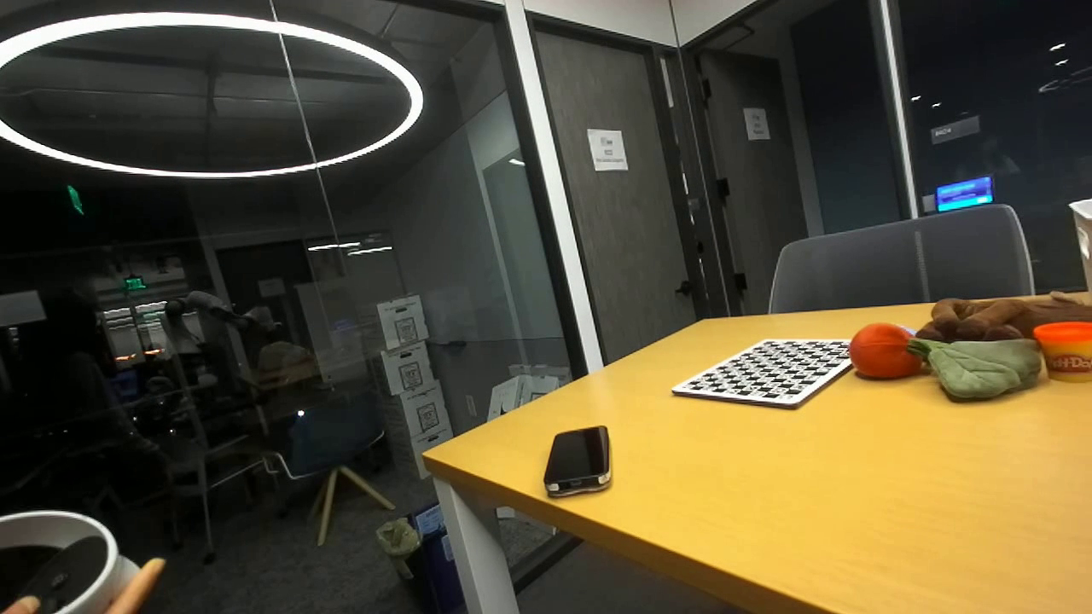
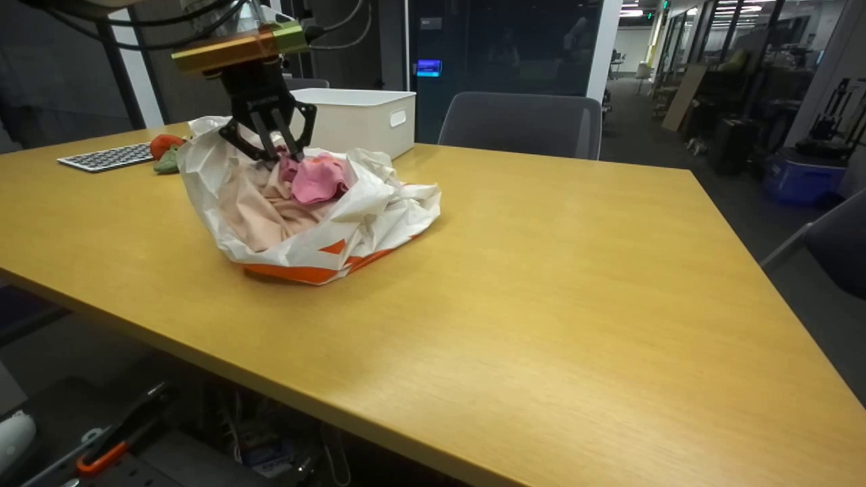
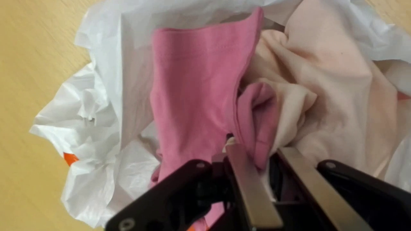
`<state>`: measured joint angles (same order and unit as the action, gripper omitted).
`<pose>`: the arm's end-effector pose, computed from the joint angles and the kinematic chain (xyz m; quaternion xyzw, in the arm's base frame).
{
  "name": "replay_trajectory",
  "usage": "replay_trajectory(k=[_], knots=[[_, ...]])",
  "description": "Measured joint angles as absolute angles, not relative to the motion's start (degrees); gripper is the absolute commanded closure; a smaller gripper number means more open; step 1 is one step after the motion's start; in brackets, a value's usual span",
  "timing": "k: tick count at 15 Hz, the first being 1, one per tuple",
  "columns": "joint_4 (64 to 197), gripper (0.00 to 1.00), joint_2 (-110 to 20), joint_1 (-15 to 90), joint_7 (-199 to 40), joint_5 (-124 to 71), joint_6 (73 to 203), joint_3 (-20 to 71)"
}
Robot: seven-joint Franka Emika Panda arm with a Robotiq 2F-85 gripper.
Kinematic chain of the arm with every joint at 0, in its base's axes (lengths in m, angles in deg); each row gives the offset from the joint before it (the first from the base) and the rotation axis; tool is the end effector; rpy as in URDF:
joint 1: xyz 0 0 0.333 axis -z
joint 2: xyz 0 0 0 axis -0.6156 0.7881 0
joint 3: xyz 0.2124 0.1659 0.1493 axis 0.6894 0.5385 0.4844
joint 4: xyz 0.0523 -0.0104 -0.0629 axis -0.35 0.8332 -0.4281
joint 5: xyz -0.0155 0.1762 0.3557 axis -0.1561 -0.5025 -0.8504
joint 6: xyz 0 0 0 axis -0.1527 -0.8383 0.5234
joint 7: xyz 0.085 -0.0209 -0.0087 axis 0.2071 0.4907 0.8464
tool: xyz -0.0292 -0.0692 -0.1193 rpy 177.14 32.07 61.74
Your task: Put the clothes in the plastic bags
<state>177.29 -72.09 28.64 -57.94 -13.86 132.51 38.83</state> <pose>0.4491 0.1369 0.3358 0.9151 0.3842 0.0086 0.1222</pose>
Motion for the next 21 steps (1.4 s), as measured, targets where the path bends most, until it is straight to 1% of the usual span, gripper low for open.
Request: replay_trajectory(k=[2,3,5,7,8,14,18,21], knots=[[175.7,0.40,-72.2,28.6,-56.1,-16.7,130.5,38.3],[175.0,0.31,-72.3,28.6,-55.9,-17.1,129.9,38.0],[174.0,0.18,-73.1,28.7,-56.0,-17.2,129.4,37.4],[173.2,0.02,-74.7,28.7,-55.9,-18.3,128.3,36.4],[172.7,0.00,-75.8,28.7,-55.7,-19.2,127.2,35.8],[170.9,0.00,-81.2,30.8,-58.1,-21.9,119.7,32.2],[171.9,0.00,-81.2,33.7,-62.3,-21.4,120.2,31.3],[173.0,0.00,-79.7,34.1,-63.9,-20.8,122.0,31.3]])
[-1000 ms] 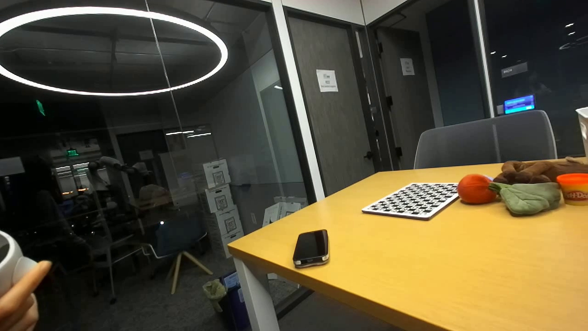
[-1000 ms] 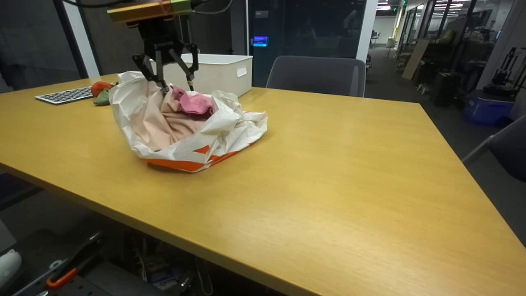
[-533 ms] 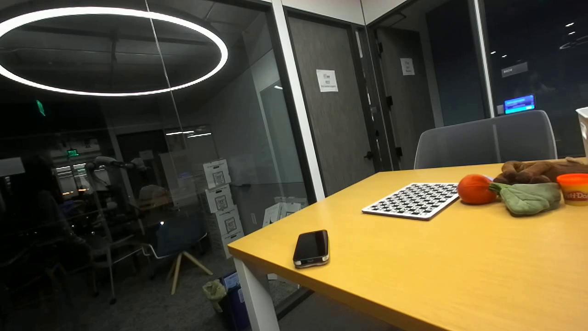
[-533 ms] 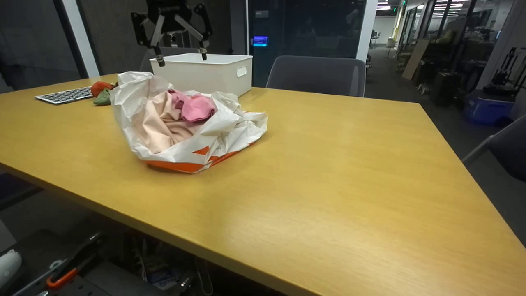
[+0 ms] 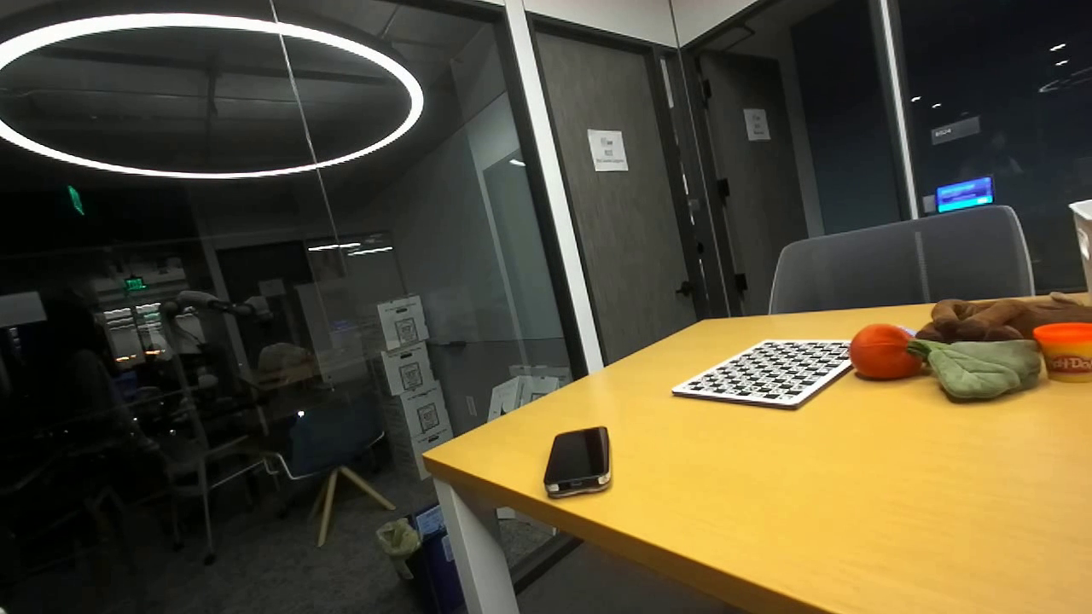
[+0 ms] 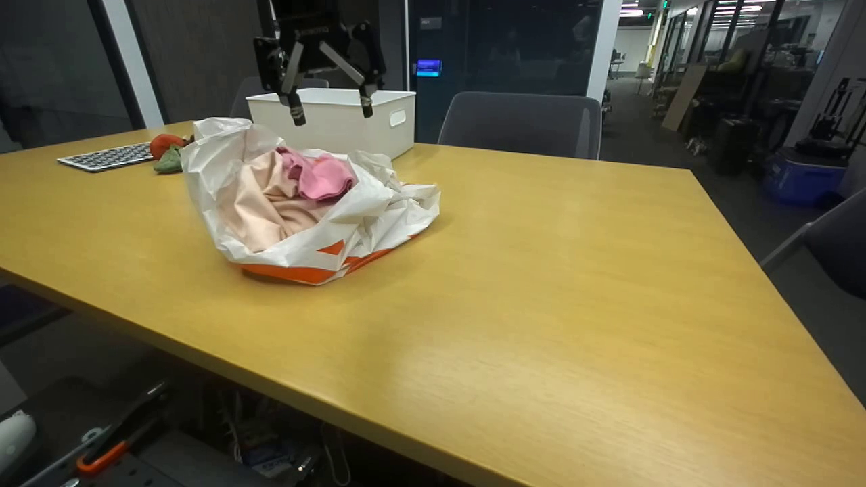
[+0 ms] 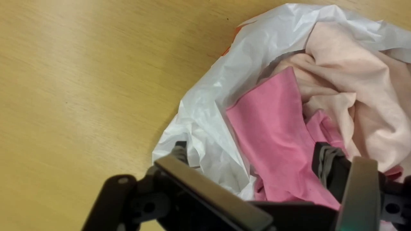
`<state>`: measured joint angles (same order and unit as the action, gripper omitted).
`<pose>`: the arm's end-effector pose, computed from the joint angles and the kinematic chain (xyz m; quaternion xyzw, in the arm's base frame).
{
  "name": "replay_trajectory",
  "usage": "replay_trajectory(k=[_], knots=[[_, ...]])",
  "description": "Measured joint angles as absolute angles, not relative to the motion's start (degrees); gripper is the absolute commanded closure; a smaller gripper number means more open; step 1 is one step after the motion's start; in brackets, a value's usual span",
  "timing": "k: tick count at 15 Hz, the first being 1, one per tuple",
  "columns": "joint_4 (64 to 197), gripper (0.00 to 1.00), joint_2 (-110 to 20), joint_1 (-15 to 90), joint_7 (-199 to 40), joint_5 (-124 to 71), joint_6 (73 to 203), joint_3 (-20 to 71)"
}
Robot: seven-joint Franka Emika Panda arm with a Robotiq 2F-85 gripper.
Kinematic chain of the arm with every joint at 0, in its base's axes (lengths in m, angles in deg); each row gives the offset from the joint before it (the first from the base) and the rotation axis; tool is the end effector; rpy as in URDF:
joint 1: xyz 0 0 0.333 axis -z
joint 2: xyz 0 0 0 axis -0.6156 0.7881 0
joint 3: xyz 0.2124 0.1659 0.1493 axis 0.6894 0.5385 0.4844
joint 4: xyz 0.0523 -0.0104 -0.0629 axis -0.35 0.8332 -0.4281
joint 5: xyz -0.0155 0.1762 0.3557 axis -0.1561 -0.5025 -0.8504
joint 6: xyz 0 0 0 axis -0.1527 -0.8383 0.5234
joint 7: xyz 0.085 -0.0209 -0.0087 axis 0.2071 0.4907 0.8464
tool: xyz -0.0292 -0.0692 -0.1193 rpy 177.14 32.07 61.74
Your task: Put the clothes in the plastic bags
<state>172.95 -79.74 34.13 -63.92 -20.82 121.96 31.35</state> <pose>0.4572 0.0349 0.4160 0.9807 0.1798 0.0183 0.0747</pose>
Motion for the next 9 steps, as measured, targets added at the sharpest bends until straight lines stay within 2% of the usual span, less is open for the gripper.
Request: replay_trajectory(k=[9], knots=[[178.5,0.00,-77.5,37.2,-69.5,-15.8,123.3,30.8]])
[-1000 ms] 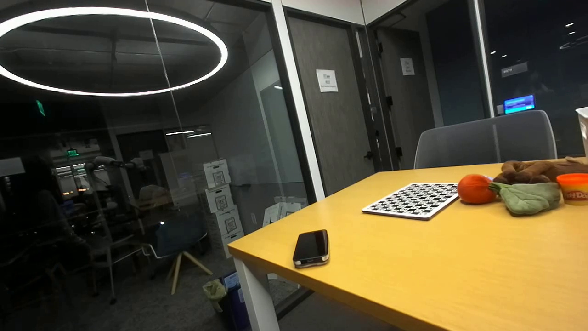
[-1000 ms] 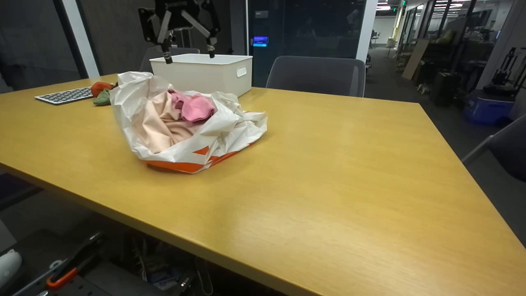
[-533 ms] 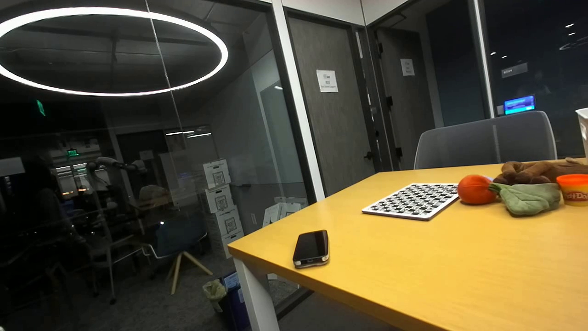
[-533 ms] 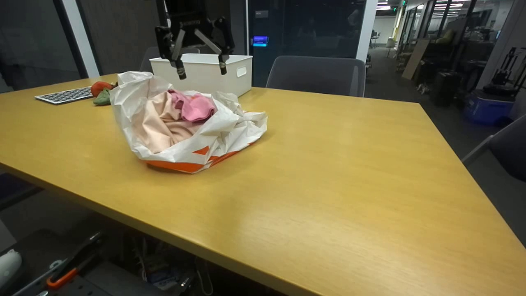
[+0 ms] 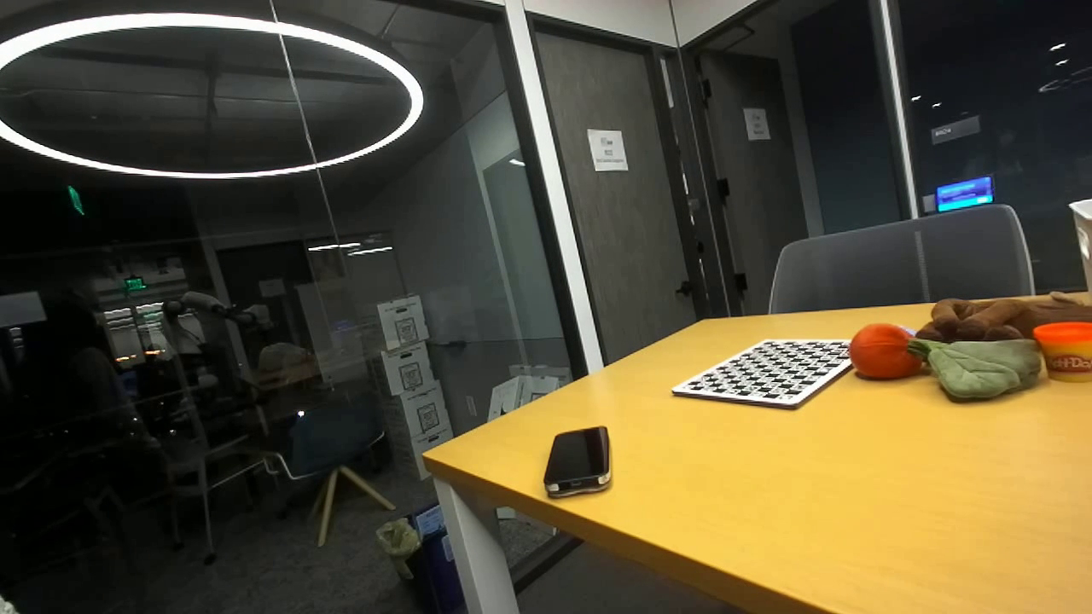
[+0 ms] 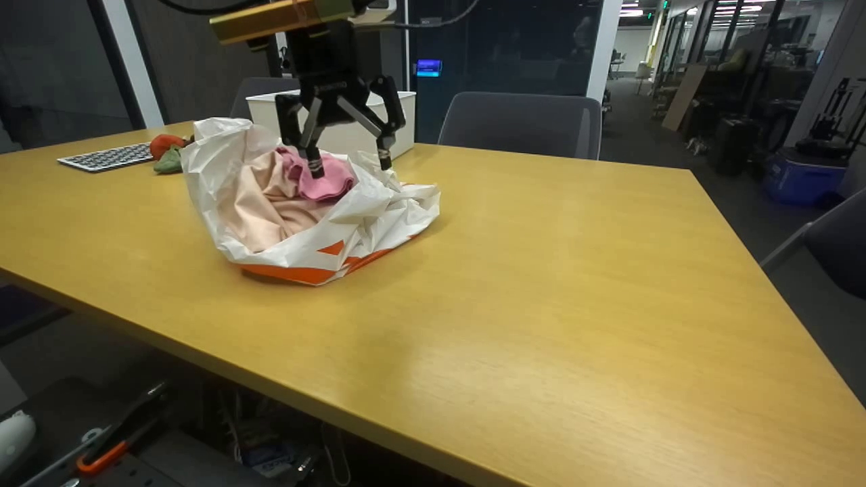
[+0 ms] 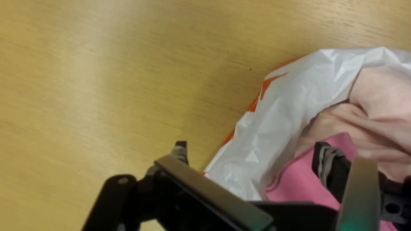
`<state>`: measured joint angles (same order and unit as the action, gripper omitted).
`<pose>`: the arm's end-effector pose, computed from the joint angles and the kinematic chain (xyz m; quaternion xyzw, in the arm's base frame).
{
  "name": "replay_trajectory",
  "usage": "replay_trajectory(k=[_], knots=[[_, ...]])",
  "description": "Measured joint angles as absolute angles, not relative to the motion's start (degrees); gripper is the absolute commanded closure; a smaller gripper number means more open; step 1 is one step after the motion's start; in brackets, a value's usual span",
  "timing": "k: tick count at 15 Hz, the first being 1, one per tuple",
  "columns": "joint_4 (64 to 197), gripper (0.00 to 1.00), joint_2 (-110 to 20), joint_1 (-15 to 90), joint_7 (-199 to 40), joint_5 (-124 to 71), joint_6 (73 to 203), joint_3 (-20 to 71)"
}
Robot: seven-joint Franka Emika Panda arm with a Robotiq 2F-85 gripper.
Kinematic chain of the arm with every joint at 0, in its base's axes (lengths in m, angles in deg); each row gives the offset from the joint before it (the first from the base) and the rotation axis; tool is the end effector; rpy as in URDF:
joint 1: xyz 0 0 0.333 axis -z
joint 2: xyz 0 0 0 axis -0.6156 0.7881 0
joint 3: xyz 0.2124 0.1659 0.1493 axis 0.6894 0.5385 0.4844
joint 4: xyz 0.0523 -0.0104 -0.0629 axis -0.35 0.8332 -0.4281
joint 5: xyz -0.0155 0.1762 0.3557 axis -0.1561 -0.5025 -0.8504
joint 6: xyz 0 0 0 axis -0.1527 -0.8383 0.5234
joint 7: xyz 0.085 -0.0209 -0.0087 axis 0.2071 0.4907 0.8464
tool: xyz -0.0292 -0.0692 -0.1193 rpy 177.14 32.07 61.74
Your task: Put the clothes in the plastic bags
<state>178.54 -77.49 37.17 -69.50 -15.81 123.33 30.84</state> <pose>0.4389 -0.0008 0.3563 0.9853 0.1296 -0.0373 0.1046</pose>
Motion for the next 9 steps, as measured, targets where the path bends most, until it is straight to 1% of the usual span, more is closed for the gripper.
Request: replay_trajectory(k=[9], knots=[[183.3,0.00,-77.6,37.8,-69.9,-19.1,123.7,29.6]])
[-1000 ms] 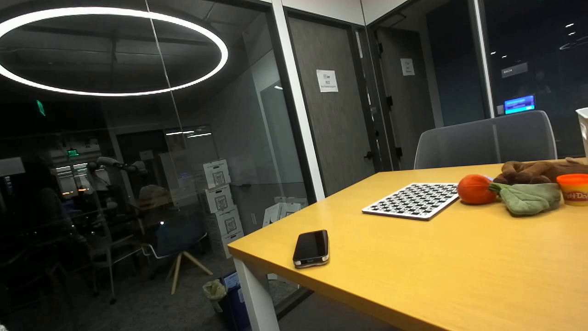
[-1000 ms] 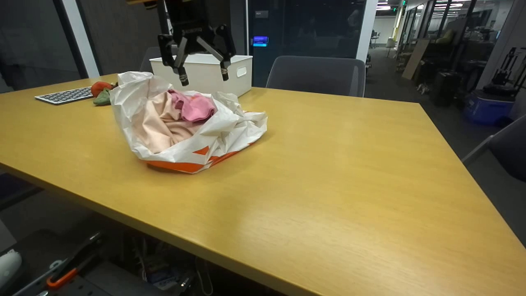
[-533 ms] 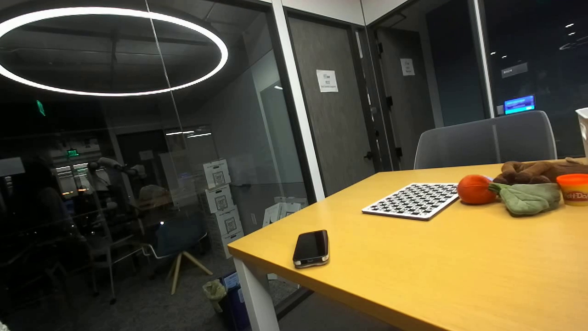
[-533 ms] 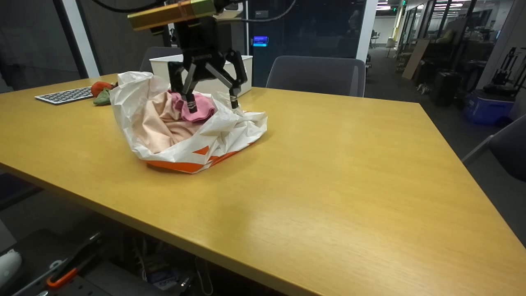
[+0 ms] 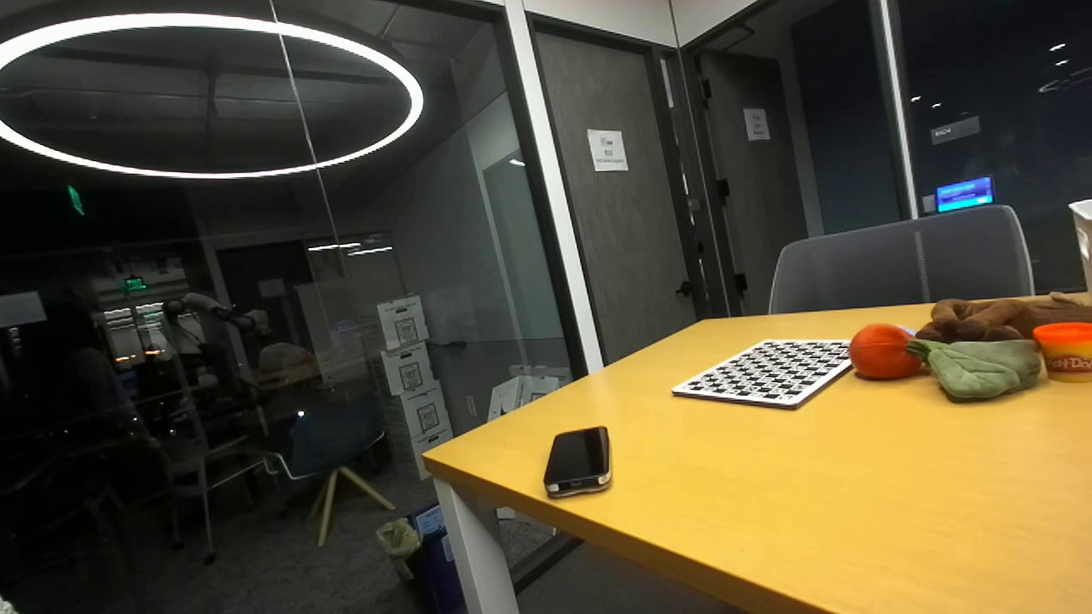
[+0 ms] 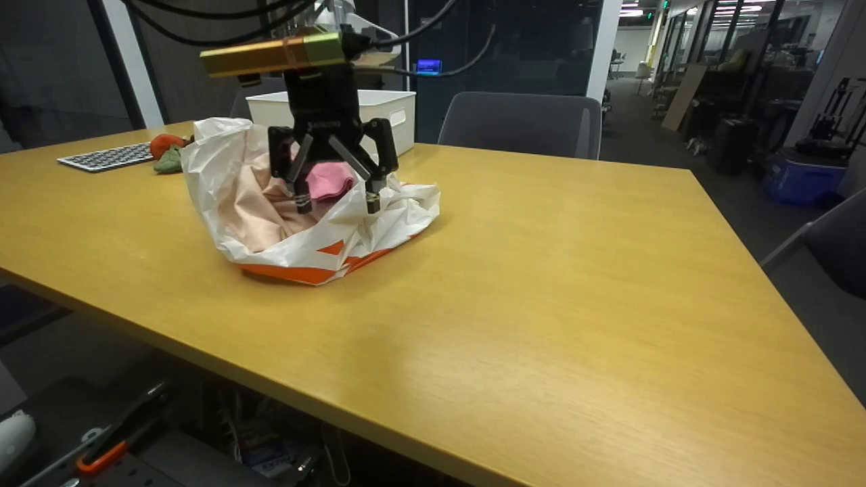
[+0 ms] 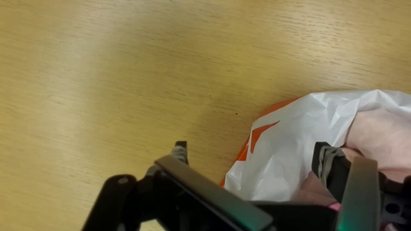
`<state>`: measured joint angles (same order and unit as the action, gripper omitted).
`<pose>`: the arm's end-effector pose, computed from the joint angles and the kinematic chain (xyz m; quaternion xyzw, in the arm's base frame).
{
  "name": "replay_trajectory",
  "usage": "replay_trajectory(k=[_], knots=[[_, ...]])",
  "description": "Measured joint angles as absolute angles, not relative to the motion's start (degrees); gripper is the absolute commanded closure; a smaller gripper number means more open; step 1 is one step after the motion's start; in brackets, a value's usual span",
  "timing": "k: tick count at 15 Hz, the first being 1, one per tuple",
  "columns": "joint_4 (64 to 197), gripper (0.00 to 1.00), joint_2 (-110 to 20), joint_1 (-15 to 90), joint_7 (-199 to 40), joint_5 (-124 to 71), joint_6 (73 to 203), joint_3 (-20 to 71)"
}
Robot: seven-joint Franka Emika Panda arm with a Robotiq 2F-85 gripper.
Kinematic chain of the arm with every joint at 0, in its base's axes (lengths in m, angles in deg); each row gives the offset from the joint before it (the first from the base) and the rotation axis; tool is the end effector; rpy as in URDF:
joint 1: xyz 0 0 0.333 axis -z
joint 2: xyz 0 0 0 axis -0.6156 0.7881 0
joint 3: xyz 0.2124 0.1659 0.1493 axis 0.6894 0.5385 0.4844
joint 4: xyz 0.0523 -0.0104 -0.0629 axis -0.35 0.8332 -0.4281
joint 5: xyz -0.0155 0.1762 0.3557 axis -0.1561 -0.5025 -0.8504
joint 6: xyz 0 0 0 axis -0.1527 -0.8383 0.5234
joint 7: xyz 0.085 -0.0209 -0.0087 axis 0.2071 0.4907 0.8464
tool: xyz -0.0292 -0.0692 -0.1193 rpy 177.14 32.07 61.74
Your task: Put the clothes in the plastic bags
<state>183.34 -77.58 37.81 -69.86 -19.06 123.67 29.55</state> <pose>0.4127 -0.0111 0.3202 0.9895 0.0988 -0.0753 0.0734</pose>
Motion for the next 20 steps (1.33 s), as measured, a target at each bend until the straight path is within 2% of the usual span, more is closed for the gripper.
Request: replay_trajectory(k=[7,8,10,16,20], knots=[[186.5,0.00,-77.5,37.6,-70.2,-21.6,131.2,29.6],[186.9,0.24,-77.5,37.5,-70.2,-21.6,132.1,29.6],[187.4,0.34,-77.5,37.3,-70.2,-21.6,133.4,29.8],[188.4,0.83,-77.5,36.9,-70.2,-21.6,135.5,30.8],[188.4,0.92,-77.9,36.8,-70.3,-21.1,135.5,31.4]])
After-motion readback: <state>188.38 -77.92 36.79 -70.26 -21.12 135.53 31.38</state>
